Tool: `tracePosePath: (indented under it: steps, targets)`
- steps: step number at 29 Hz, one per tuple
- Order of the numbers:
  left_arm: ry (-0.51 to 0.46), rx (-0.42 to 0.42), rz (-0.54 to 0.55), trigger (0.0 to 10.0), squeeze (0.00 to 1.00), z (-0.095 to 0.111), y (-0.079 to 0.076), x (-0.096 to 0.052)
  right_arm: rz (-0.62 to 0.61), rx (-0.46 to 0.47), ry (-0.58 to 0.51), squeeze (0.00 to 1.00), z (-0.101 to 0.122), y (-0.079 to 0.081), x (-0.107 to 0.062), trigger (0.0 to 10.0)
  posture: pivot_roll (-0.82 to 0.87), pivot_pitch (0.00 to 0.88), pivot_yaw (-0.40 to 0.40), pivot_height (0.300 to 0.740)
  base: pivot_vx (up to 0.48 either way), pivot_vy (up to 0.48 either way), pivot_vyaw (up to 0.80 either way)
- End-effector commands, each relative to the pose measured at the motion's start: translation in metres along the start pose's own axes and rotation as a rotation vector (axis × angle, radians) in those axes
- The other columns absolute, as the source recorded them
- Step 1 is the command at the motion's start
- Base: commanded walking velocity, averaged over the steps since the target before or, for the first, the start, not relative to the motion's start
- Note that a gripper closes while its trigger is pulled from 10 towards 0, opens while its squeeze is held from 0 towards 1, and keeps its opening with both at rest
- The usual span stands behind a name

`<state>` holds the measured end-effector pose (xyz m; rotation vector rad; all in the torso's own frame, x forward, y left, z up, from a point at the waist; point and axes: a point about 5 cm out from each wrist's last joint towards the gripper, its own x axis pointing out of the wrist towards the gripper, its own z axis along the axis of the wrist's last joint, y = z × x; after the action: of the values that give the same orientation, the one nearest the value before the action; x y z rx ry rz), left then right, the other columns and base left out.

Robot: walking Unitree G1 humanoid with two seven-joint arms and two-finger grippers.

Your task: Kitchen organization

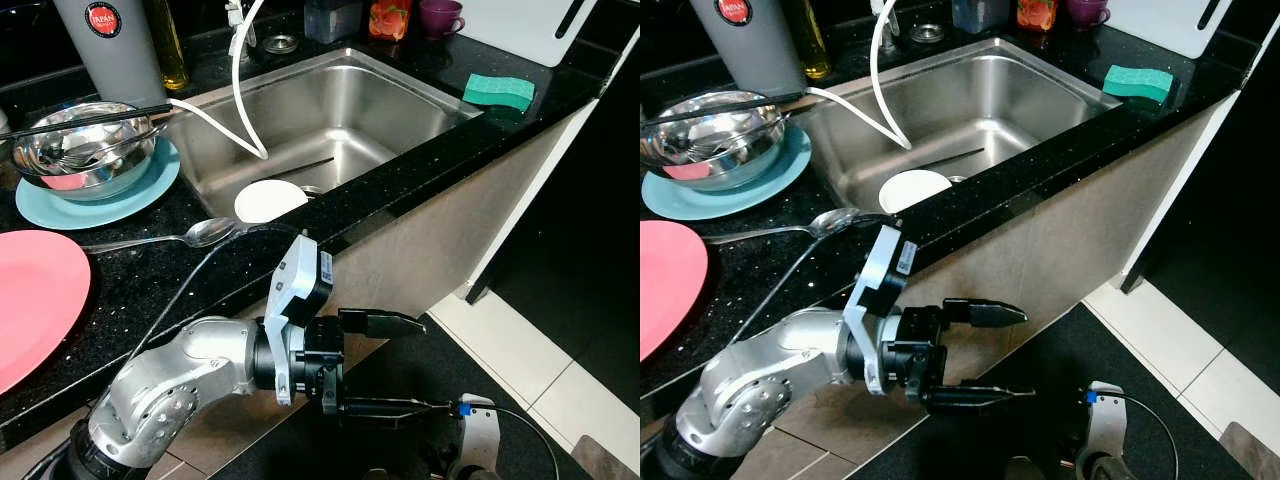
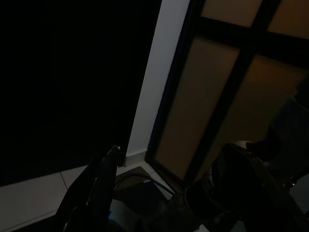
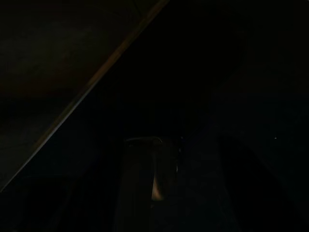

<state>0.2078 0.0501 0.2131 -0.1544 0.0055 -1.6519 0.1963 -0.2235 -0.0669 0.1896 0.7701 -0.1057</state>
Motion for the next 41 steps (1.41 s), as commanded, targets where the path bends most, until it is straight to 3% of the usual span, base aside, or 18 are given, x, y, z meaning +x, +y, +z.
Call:
tracePosePath:
  steps: [1,8,13,30,34,37,39,41]
  targets:
    - [0.013,-0.016,0.018,10.0,0.0,-0.004,0.002,-0.002,0.005,0.009,0.015,0.0,-0.006,0.002,-0.001,10.0,0.01,0.125,0.053,0.74,0.0,0.0,0.0]
    - [-0.002,-0.014,0.051,10.0,0.0,-0.001,0.004,0.0,0.009,0.007,0.015,0.0,-0.005,0.001,-0.001,10.0,0.01,0.149,0.038,0.74,-0.08,0.0,0.0]
    - [-0.007,-0.016,0.1,10.0,0.0,-0.001,0.014,-0.004,0.012,0.006,0.011,0.0,-0.003,0.002,0.0,10.0,0.01,0.169,0.048,0.74,-0.354,0.0,0.0]
    - [-0.02,-0.029,0.159,10.0,0.0,-0.002,0.02,-0.013,0.009,0.001,0.016,0.0,-0.005,-0.001,-0.002,10.0,0.01,0.175,0.039,0.74,-0.377,0.0,0.0]
    - [-0.007,-0.047,0.235,10.0,0.0,-0.011,0.031,-0.028,0.008,-0.006,0.021,0.0,-0.006,-0.002,-0.002,10.0,0.01,0.153,0.034,0.74,-0.368,0.0,0.0]
    - [-0.054,-0.105,0.348,10.0,0.0,-0.018,0.047,-0.051,0.012,-0.008,0.023,0.0,-0.006,-0.002,-0.002,10.0,0.01,0.14,0.037,0.74,0.0,0.0,0.0]
    - [-0.054,-0.105,0.348,10.0,0.0,-0.018,0.047,-0.051,0.012,-0.008,0.023,0.0,-0.006,-0.002,-0.002,10.0,0.01,0.14,0.037,0.74,0.0,0.0,0.0]
    - [-0.07,-0.176,0.49,10.0,0.0,-0.036,0.061,-0.082,0.022,0.0,0.019,0.0,-0.006,-0.002,-0.002,10.0,0.01,0.134,0.035,0.74,0.0,0.0,0.0]
